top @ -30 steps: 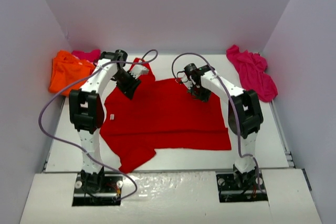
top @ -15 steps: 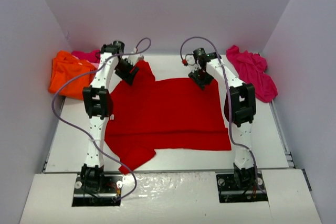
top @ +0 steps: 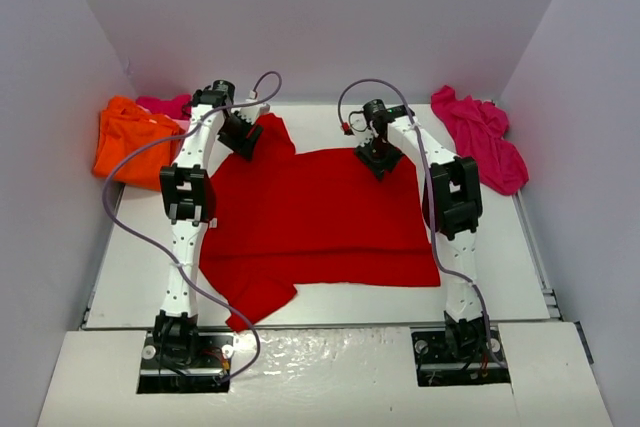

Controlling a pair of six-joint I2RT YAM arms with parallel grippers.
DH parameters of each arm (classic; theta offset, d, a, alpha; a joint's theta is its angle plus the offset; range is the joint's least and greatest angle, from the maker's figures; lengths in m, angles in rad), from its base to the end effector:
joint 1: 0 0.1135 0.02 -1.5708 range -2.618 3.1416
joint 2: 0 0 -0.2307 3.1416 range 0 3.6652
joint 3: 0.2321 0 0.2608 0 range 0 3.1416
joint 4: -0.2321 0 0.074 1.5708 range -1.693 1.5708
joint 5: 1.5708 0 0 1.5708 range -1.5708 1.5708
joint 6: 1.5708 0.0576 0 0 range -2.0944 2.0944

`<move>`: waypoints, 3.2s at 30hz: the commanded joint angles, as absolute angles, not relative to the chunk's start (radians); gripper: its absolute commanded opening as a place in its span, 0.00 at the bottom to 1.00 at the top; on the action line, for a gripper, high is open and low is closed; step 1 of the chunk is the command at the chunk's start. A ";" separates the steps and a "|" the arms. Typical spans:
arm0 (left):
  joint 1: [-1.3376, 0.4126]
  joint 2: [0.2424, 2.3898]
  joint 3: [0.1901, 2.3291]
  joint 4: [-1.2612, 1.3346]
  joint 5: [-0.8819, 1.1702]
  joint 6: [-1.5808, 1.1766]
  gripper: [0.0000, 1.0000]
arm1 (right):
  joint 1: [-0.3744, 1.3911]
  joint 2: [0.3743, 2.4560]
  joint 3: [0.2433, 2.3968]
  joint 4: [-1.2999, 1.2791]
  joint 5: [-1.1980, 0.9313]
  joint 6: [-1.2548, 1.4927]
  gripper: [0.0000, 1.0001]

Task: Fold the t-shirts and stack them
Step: Grap the side of the flattened tshirt furthest away from the robot with both arms

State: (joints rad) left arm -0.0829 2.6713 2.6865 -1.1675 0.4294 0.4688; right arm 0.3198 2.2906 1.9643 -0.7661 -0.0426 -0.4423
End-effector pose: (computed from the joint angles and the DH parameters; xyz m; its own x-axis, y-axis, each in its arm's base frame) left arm 0.5261 -0.0678 0.1664 -0.7021 0.4706 -0.5344 0.6290 0.7616 -0.1558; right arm 0.4666 0.1571 0.1457 -0.6192 -0.6555 -0.4322 -0.6614 0.7322 -0.1629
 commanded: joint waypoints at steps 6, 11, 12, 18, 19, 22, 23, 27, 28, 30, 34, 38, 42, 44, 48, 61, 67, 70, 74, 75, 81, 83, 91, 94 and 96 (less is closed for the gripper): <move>-0.068 2.592 2.621 -1.341 0.429 0.586 0.40 | 0.340 2.187 1.895 -0.783 -0.041 -0.457 0.39; -0.052 2.460 2.314 -1.364 0.427 0.681 0.32 | 0.351 2.168 1.853 -0.781 -0.044 -0.465 0.39; -0.052 2.423 2.252 -1.356 0.431 0.698 0.30 | 0.353 2.164 1.849 -0.781 -0.049 -0.465 0.39; -0.054 2.242 1.906 -1.194 0.448 0.709 0.22 | 0.367 2.147 1.811 -0.770 -0.053 -0.468 0.42; -0.054 2.207 1.899 -1.186 0.448 0.702 0.23 | 0.368 2.146 1.806 -0.771 -0.052 -0.470 0.42; -0.051 2.116 1.866 -1.037 0.447 0.627 0.38 | 0.370 2.149 1.806 -0.764 -0.040 -0.474 0.44; -0.051 2.108 1.895 -1.027 0.445 0.600 0.45 | 0.370 2.152 1.811 -0.764 -0.038 -0.474 0.44; -0.044 2.090 2.007 -0.855 0.412 0.474 0.63 | 0.370 2.147 1.829 -0.758 -0.044 -0.465 0.47; -0.044 2.092 2.032 -0.828 0.401 0.455 0.64 | 0.370 2.145 1.830 -0.755 -0.044 -0.461 0.48; -0.037 2.114 2.089 -0.810 0.379 0.407 0.66 | 0.370 2.141 1.830 -0.752 -0.046 -0.460 0.52; -0.024 2.271 2.314 -0.946 0.375 0.378 0.66 | 0.370 2.140 1.832 -0.751 -0.049 -0.465 0.52; -0.010 2.353 2.391 -0.982 0.369 0.359 0.66 | 0.370 2.147 1.837 -0.750 -0.049 -0.469 0.52; 0.028 2.371 2.349 -0.929 0.347 0.344 0.66 | 0.371 2.151 1.839 -0.751 -0.046 -0.477 0.52; 0.051 2.386 2.357 -0.927 0.349 0.324 0.66 | 0.370 2.152 1.841 -0.750 -0.048 -0.480 0.51; 0.086 2.397 2.349 -0.915 0.353 0.299 0.66 | 0.370 2.153 1.843 -0.748 -0.054 -0.483 0.51; 0.124 2.488 2.429 -1.036 0.386 0.320 0.66 | 0.370 2.160 1.838 -0.736 -0.061 -0.485 0.51; 0.124 2.578 2.540 -1.153 0.471 0.330 0.66 | 0.370 2.164 1.839 -0.738 -0.060 -0.482 0.51; 0.126 2.608 2.562 -1.175 0.489 0.329 0.66 | 0.371 2.168 1.847 -0.737 -0.056 -0.480 0.51; 0.127 2.631 2.564 -1.184 0.492 0.334 0.65 | 0.364 2.176 1.863 -0.728 -0.048 -0.471 0.51; 0.127 2.634 2.565 -1.185 0.493 0.336 0.64 | 0.361 2.178 1.869 -0.722 -0.046 -0.466 0.51; 0.137 2.623 2.532 -1.160 0.505 0.336 0.52 | 0.331 2.217 1.969 -0.672 -0.038 -0.430 0.55; 0.140 2.621 2.527 -1.160 0.512 0.336 0.48 | 0.328 2.247 2.005 -0.673 -0.037 -0.431 0.55; 0.141 2.566 2.435 -1.122 0.523 0.351 0.32 | 0.266 2.400 2.157 -0.660 -0.105 -0.459 0.56; 0.141 2.556 2.417 -1.120 0.523 0.354 0.29 | 0.230 2.458 2.222 -0.649 -0.147 -0.444 0.56; 0.140 2.554 2.413 -1.125 0.526 0.360 0.27 | 0.210 2.492 2.270 -0.648 -0.165 -0.442 0.56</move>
